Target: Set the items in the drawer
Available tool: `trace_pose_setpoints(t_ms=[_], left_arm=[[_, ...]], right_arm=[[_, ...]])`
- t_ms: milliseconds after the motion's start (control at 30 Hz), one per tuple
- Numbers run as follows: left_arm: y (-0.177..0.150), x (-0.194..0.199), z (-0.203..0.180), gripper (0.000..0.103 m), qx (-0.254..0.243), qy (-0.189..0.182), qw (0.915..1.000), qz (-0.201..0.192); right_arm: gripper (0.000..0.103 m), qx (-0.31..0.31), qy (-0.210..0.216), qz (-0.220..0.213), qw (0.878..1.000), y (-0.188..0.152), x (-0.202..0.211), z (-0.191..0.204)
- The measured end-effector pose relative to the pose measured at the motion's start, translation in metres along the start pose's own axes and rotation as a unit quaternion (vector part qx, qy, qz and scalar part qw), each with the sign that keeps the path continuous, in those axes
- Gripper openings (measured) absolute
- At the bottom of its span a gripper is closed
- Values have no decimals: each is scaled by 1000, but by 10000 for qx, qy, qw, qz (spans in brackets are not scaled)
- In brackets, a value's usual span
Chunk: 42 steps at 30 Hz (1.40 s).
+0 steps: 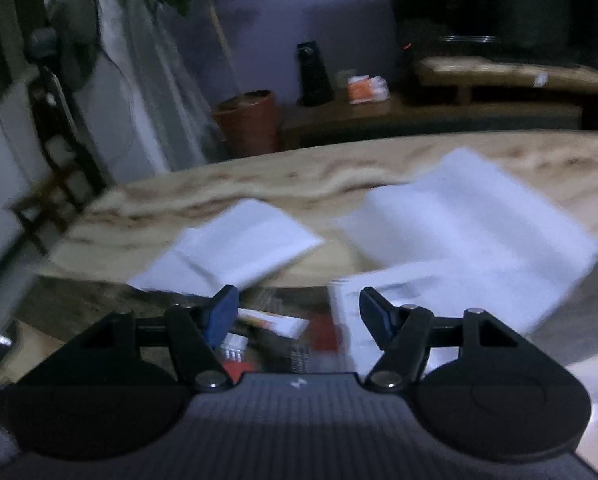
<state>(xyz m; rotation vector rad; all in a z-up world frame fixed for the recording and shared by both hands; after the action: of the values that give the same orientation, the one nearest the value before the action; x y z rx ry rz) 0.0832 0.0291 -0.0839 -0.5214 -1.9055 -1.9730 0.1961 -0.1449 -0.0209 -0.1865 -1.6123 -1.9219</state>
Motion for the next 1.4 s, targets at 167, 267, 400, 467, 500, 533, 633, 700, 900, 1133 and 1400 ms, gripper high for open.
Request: trace_pose_setpoints(t_ms=[167,267,400,467,500,533,633,700,900,1133,1400], left_arm=[[0,0,0,103,0,0,10000,0],[0,0,0,103,0,0,10000,0],[0,0,0,103,0,0,10000,0],[0,0,0,103,0,0,10000,0],[0,0,0,103,0,0,10000,0],[0,0,0,103,0,0,10000,0],[0,0,0,103,0,0,10000,0],[0,0,0,103,0,0,10000,0],[0,0,0,103,0,0,10000,0],[0,0,0,103,1,0,10000,0],[0,0,0,103,1,1,10000,0]], right_arm=[[70,434,-496,-17,9978,-13,24,-38],[70,699,-567,11,9959,-25,29,-38],[70,1084,-572,-64,9924,-32,34,-32],[70,1268,-574,-101,9902,-36,37,-29],[70,1308,-574,-117,9897,-38,38,-29],[70,1347,-574,-133,9891,-40,40,-29],[73,1418,-579,-186,9880,-44,45,-30],[78,1412,-588,-227,9880,-45,47,-31],[83,1394,-617,-348,9877,-49,54,-33],[88,1306,-633,-395,9886,-33,26,-36],[91,1317,-389,-260,9902,-30,19,-52]])
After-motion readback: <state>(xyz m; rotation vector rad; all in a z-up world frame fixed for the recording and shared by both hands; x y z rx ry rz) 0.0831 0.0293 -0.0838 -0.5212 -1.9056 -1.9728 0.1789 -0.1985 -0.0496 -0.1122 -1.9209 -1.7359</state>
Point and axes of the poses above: each gripper's, at about its wrist camera, not at the fingertips, and x roughly against the way its jaws point, z to its left, y to its top, the point moved 10 cm from there along -x, roughly the way its jaws point, and after that the axes turned 10 degrees about -z, right-handed, at the moved point
